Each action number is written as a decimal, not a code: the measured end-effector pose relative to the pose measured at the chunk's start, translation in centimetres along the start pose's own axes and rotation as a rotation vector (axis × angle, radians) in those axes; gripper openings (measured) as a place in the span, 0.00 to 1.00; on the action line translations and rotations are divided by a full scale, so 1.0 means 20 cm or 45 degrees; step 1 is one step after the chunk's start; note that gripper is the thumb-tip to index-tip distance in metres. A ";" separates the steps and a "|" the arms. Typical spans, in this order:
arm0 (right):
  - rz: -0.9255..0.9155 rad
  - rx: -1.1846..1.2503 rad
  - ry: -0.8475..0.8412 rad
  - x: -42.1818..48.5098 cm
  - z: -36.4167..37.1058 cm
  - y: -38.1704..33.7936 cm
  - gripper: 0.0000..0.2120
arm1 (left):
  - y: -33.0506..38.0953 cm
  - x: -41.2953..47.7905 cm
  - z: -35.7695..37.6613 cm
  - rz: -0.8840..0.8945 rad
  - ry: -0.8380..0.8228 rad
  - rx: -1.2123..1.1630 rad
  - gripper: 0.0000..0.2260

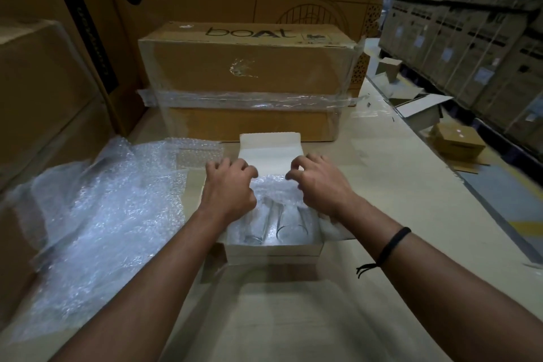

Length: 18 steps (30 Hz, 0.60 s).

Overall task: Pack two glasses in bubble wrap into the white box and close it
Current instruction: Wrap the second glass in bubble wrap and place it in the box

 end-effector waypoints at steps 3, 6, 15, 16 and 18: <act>-0.079 -0.025 -0.138 0.02 0.05 -0.08 0.18 | 0.05 0.00 0.10 0.057 -0.272 -0.156 0.17; -0.057 -0.129 -0.323 0.02 0.13 -0.08 0.12 | 0.06 0.02 0.20 0.066 -0.463 -0.081 0.19; 0.001 -0.157 -0.310 0.02 0.09 -0.07 0.14 | -0.02 0.03 0.05 -0.039 -0.032 -0.176 0.17; -0.003 -0.202 -0.357 0.01 0.11 -0.08 0.12 | -0.03 0.02 0.05 -0.051 -0.040 -0.110 0.17; 0.031 -0.236 -0.489 -0.02 0.16 -0.07 0.12 | -0.04 0.00 0.13 -0.079 -0.208 0.041 0.16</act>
Point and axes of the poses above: each hand's wrist, its own x-axis towards the middle knuckle, its own z-axis out of the palm, y = z × x, the point moved 9 cm from there along x, towards the middle knuckle, and after that the axes turned 12 degrees about -z, right-handed, at the moved point
